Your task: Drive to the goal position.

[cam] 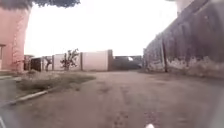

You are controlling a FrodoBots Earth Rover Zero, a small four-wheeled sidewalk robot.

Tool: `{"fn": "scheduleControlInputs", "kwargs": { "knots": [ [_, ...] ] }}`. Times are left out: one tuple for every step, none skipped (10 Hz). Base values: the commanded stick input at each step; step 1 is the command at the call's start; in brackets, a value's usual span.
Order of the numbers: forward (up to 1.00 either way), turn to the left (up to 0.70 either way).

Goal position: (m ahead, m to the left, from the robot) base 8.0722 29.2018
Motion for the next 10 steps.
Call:
{"fn": "scheduleControlInputs", "kwargs": {
  "knots": [
    [1.00,0.00],
    [1.00,0.00],
    [1.00,-0.01],
    [1.00,-0.06],
    [1.00,-0.30],
    [1.00,-0.12],
    [1.00,0.00],
    [1.00,0.00],
    [1.00,0.00],
    [1.00,0.00]
  ]
}}
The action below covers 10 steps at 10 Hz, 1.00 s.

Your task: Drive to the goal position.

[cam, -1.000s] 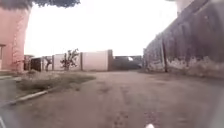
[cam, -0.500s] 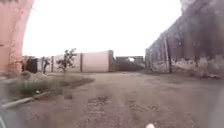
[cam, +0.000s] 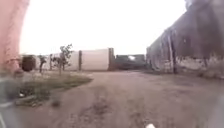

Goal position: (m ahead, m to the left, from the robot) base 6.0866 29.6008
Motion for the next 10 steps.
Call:
{"fn": "scheduleControlInputs", "kwargs": {
  "knots": [
    [1.00,0.00],
    [1.00,0.00],
    [1.00,0.00],
    [1.00,0.00],
    [1.00,0.00],
    [1.00,0.00],
    [1.00,0.00],
    [1.00,0.00],
    [1.00,-0.08],
    [1.00,-0.20]
  ]
}}
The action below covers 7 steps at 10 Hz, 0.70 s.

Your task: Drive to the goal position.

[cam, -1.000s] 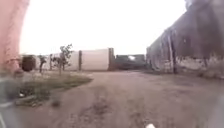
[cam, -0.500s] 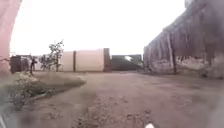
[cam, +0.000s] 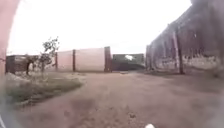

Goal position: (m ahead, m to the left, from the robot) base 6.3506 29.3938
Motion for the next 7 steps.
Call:
{"fn": "scheduleControlInputs", "kwargs": {
  "knots": [
    [1.00,-0.09],
    [1.00,0.00],
    [1.00,0.00],
    [1.00,0.00],
    [1.00,0.00],
    [1.00,0.00],
    [1.00,0.00]
  ]
}}
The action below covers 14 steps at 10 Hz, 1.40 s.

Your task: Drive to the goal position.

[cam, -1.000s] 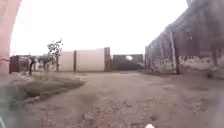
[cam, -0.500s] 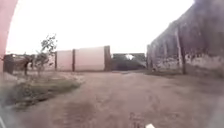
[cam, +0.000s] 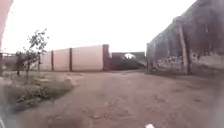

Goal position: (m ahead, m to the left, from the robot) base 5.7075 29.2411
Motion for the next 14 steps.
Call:
{"fn": "scheduleControlInputs", "kwargs": {
  "knots": [
    [1.00,0.00],
    [1.00,0.00],
    [1.00,0.04],
    [1.00,0.09],
    [1.00,0.19],
    [1.00,0.20],
    [1.00,0.20],
    [1.00,0.20],
    [1.00,0.20],
    [1.00,0.20],
    [1.00,0.20],
    [1.00,0.19],
    [1.00,0.17],
    [1.00,0.13]
  ]
}}
